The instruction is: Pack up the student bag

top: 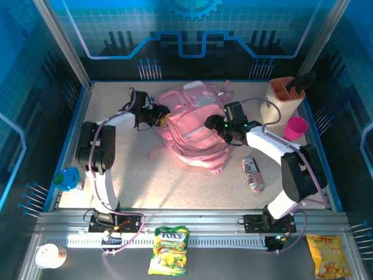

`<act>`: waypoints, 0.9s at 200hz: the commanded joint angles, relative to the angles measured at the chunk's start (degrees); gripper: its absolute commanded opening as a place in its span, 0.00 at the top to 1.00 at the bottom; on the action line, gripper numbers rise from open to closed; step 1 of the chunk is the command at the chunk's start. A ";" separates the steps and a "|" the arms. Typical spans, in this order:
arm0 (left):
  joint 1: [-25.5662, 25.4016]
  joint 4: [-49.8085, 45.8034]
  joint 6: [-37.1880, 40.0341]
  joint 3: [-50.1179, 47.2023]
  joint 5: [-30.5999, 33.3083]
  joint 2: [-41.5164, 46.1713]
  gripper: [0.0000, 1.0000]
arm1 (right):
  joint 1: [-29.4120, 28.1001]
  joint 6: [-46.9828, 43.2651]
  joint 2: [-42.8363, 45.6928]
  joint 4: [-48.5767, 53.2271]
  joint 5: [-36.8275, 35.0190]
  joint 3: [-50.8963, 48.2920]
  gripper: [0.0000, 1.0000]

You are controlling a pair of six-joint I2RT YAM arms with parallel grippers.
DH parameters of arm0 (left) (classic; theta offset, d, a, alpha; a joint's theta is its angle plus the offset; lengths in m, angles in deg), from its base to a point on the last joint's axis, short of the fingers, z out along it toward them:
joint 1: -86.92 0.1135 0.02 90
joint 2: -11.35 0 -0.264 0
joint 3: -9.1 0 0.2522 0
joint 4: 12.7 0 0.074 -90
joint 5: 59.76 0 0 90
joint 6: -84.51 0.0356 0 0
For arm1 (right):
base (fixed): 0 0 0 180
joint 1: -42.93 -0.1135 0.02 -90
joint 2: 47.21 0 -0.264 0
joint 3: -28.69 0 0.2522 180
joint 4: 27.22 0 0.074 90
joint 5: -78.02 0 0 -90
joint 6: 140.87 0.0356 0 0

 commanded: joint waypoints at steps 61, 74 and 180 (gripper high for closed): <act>-0.05 2.96 -1.11 -8.91 -3.29 10.79 0.90 | 3.43 -13.70 -17.36 4.19 6.05 24.35 0.23; -0.23 4.65 -2.70 -11.85 -3.09 12.73 0.91 | 3.80 -15.16 -20.00 5.95 6.50 28.12 0.23; -1.74 6.69 -9.92 -15.82 -1.76 15.78 0.98 | -2.60 -16.96 -2.93 17.63 -8.83 18.79 0.21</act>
